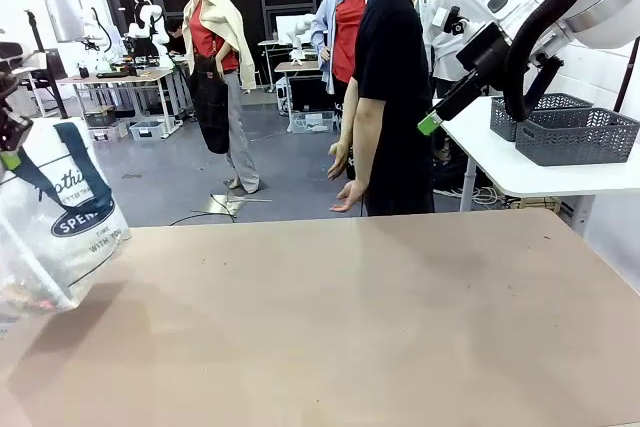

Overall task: Transfer purchased items from the store into the shopping bag.
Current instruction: Move the Reusable shopping bag to the right side of the table.

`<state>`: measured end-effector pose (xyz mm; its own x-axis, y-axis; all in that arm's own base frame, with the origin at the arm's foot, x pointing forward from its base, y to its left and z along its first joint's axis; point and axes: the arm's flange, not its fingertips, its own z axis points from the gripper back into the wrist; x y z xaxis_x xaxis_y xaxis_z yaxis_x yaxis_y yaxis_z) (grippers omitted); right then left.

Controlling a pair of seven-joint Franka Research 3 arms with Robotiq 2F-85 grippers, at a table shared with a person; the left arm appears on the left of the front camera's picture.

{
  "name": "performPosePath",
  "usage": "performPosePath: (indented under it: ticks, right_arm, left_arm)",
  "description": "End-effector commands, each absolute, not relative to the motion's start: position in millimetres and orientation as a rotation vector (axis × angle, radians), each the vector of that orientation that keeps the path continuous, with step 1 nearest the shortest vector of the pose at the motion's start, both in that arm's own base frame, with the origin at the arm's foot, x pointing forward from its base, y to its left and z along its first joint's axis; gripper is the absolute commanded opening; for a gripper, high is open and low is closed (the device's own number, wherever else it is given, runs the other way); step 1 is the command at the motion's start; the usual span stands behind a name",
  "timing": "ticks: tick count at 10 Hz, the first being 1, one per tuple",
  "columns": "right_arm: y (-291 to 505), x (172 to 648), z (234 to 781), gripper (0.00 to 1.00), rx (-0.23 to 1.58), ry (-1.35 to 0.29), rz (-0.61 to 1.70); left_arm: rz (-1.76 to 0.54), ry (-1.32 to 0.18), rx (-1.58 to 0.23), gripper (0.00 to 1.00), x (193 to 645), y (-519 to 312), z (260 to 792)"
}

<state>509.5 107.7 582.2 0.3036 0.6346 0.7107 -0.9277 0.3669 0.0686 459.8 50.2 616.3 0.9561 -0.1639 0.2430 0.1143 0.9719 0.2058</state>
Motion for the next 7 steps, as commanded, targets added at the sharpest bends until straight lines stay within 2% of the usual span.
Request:
performPosePath:
  ticks: [1, 4, 7]
  right_arm:
    - [108, 509, 580, 1.00, 0.529, -0.651, 1.109]
    - [108, 509, 580, 1.00, 0.529, -0.651, 1.109]
    - [108, 509, 580, 1.00, 0.529, -0.651, 1.109]
  left_arm:
    - [-0.181, -0.296, 0.219, 0.00, 451, 60, 602]
    - [-0.200, -0.287, 0.206, 0.00, 445, 70, 564]
    - [-0.180, -0.251, 0.183, 0.00, 451, 64, 556]
